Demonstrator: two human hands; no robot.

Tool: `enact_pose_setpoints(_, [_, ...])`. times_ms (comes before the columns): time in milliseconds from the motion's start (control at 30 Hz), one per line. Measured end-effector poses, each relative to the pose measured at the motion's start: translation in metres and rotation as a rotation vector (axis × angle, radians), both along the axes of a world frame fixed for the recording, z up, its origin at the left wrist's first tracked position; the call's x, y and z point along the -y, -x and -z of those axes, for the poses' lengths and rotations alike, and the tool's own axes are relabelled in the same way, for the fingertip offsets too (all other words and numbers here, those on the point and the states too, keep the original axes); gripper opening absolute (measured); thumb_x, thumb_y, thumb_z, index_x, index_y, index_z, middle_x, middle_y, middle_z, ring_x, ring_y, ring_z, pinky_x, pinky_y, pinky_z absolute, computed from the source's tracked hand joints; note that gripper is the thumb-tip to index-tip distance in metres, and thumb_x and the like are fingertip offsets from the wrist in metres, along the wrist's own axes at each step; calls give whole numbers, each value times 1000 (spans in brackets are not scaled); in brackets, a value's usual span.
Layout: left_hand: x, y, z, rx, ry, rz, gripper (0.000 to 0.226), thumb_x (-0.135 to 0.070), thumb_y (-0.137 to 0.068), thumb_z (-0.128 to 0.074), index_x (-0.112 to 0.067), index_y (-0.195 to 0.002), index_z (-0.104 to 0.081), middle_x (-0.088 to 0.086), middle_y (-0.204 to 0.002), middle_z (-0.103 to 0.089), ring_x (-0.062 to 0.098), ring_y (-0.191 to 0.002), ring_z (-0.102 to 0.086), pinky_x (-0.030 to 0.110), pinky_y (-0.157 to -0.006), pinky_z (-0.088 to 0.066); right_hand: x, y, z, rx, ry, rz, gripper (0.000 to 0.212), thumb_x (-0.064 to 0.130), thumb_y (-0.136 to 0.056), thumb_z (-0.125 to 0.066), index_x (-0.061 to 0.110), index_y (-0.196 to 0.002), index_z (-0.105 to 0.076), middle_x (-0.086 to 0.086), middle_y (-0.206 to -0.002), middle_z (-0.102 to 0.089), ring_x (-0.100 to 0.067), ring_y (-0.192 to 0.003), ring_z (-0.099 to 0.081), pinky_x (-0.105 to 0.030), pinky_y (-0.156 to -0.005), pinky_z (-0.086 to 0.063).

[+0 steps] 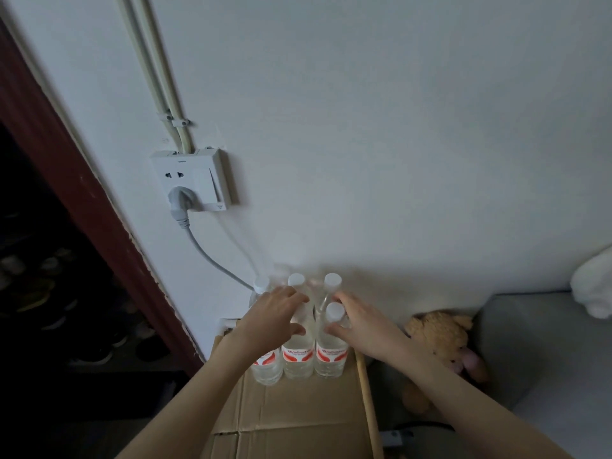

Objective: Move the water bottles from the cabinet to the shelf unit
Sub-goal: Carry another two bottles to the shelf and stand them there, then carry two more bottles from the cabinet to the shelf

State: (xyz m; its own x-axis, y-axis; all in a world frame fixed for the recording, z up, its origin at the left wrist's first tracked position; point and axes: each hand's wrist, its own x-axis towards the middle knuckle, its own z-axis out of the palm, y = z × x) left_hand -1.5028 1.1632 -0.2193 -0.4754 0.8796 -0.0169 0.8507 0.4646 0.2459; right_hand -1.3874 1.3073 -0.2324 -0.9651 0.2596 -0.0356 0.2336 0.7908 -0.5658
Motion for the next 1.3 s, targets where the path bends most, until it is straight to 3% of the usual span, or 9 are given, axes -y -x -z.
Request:
enact_pose_setpoints(233, [41,-17,-17,-212,-155,-154,54,-41,-83,-57,-21,-131,-42,6,-134,-50,26,-121,-49,39,-96,-42,8,17,-31,-136,-313,-191,53,44,-90,-47,21,-134,-30,0,-136,-44,-21,-122,-46,-38,-95,-44])
enact_pose_setpoints(467, [163,-74,-21,-282,35,-640,64,-58,-80,-32,-27,-136,-33,5,-140,-45,30,-130,-40,49,-104,-31,84,42,-49,-336,-425,-532,58,52,-80,-41,12,-120,-52,-10,-126,-58,-29,-115,-57,-48,-89,-51])
enact_pose_setpoints(633, [270,-165,-12,-229,51,-989,69,-64,-80,-23,-33,-142,-20,4,-151,-24,30,-140,-17,45,-111,-10,191,25,-35,-217,-399,-891,78,65,-82,-26,23,-146,-14,0,-157,-9,-19,-145,-6,-45,-116,-5])
enact_pose_setpoints(700, [311,-209,-8,-251,73,-1137,69,-64,-80,-26,-33,-141,-22,5,-150,-27,32,-139,-20,46,-110,-13,239,11,-32,-247,-398,-1002,87,71,-74,-15,24,-146,-10,-1,-157,-7,-20,-145,-4,-45,-116,-2])
enact_pose_setpoints(867, [402,-340,8,-212,226,-1456,65,-62,-77,-34,-29,-132,-40,6,-131,-55,33,-121,-50,47,-91,-45,364,-53,-26,-234,-461,-1289,75,60,-88,-35,26,-146,-2,1,-157,1,-17,-145,4,-45,-117,3])
enact_pose_setpoints(1000, [466,-472,25,-117,248,-1716,62,-65,-85,-18,-30,-129,-42,5,-128,-58,34,-117,-54,47,-86,-48,469,-140,-17,-259,-438,-1497,75,60,-88,-36,26,-146,-4,1,-157,-1,-18,-145,2,-46,-116,3])
enact_pose_setpoints(1167, [528,-635,26,-36,119,-1992,93,-83,-62,-2,-37,-142,-13,5,-155,-11,31,-142,-4,46,-114,-10,595,-280,-8,-284,-393,-1773,73,57,-89,-37,26,-147,-5,0,-157,-3,-18,-145,0,-48,-116,1])
enact_pose_setpoints(1233, [544,-694,23,-38,125,-2118,106,-87,-49,16,-39,-142,-2,1,-156,2,25,-143,7,42,-115,-1,643,-337,-6,-304,-355,-1879,73,57,-89,-37,26,-147,-5,1,-157,-3,-18,-145,0,-48,-116,1])
enact_pose_setpoints(1300, [552,-750,23,-10,123,-2237,99,-84,-53,9,-39,-142,3,-1,-156,5,24,-142,11,41,-115,2,682,-392,-4,-328,-346,-1994,73,58,-89,-37,27,-146,-5,2,-157,-3,-18,-145,0,-49,-116,0])
